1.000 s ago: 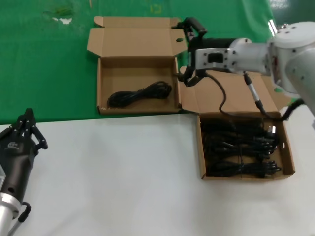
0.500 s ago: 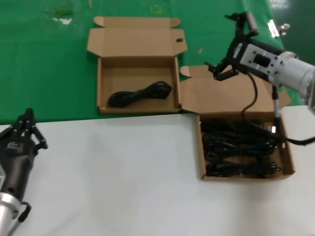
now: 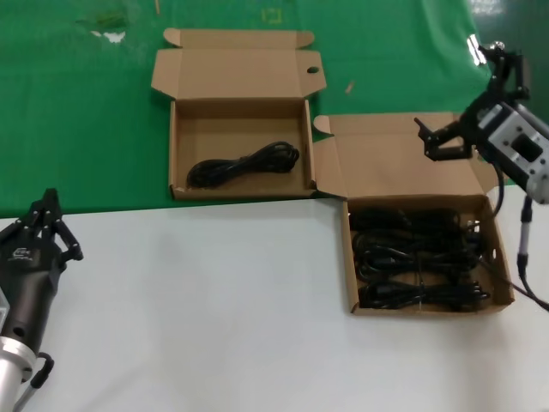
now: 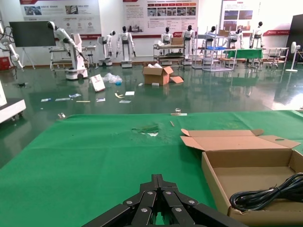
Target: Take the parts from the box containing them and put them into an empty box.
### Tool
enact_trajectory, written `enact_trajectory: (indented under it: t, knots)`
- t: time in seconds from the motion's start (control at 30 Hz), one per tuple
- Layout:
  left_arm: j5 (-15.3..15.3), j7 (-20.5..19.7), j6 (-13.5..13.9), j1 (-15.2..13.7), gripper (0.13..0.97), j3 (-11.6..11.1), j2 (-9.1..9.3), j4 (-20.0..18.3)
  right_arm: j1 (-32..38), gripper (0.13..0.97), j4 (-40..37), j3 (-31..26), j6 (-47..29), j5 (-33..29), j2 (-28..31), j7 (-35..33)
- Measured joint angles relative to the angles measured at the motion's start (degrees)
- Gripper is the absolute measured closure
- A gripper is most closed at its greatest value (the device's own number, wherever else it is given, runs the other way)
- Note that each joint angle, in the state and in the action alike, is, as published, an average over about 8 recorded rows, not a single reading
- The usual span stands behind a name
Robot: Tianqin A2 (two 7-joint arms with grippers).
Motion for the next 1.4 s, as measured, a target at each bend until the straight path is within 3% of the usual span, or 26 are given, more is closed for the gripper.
enact_trajectory:
  t: [0.53, 1.07, 1.4]
  knots:
    - [0.0, 0.0, 0.0, 0.0, 0.957, 0.0, 0.0, 0.0, -13.4, 0.129, 7.9, 10.4, 2.9, -0.4, -0.1, 2.2]
    - [0.0, 0.0, 0.0, 0.0, 0.939, 0.0, 0.0, 0.0, -14.6, 0.129, 8.9, 11.0, 3.4, -0.5, -0.2, 3.1]
    - [0.0, 0.0, 0.0, 0.0, 0.839, 0.0, 0.0, 0.0, -16.8, 0.129, 11.4, 10.6, 5.4, -0.8, -1.5, 6.8]
